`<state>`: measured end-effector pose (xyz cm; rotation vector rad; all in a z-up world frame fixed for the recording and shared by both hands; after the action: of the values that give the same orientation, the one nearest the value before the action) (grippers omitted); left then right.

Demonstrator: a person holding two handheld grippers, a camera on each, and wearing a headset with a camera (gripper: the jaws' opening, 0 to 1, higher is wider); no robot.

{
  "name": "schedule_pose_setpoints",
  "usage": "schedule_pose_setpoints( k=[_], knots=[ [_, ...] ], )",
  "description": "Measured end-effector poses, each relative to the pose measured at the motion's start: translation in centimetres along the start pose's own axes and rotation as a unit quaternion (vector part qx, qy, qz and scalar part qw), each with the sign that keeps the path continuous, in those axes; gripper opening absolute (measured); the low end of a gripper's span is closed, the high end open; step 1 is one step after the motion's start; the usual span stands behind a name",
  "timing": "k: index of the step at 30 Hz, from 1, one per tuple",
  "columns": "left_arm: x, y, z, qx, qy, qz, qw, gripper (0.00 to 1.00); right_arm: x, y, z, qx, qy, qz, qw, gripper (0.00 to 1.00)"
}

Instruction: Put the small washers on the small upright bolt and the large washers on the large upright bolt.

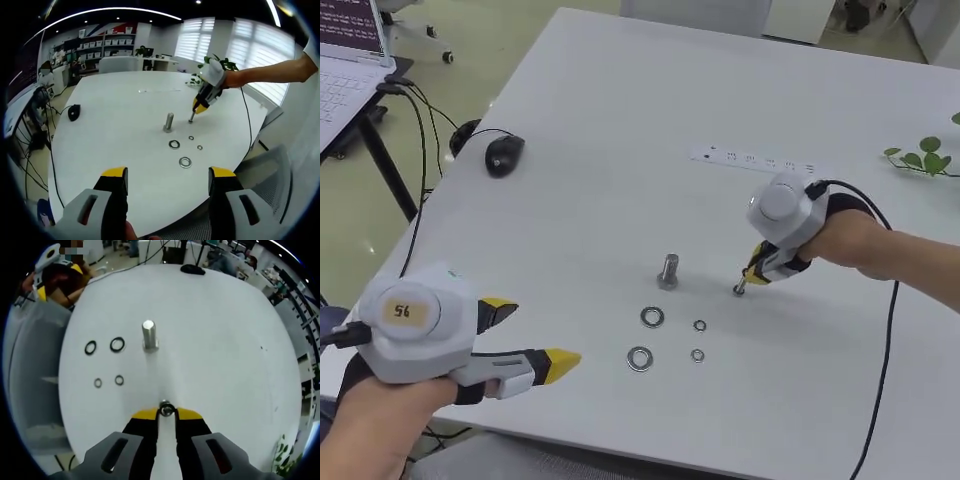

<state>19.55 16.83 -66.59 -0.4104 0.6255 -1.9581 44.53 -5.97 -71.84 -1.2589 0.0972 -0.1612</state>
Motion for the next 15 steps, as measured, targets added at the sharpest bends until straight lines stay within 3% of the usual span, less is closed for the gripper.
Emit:
schedule_pose_setpoints(
  k=[15],
  knots=[
    [-0.5, -0.5, -0.6, -0.004, -0.005, 0.007, 1.0000, 0.65, -0.3, 2.7, -0.3, -0.016, 0.017, 0.003, 0.9997, 0.13]
  ],
)
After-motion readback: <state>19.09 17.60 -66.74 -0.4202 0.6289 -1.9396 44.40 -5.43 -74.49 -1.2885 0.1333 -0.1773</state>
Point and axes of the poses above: the centre of the closed fingertips' face, and the gripper's own axes: y roughly forward along the fingers, x roughly to its right, z roughly out of its top, the point moved 5 cm from there along -y, roughly backward along the fingers, and after that the axes turned 13 degrees about y, right-handed, at the moved point
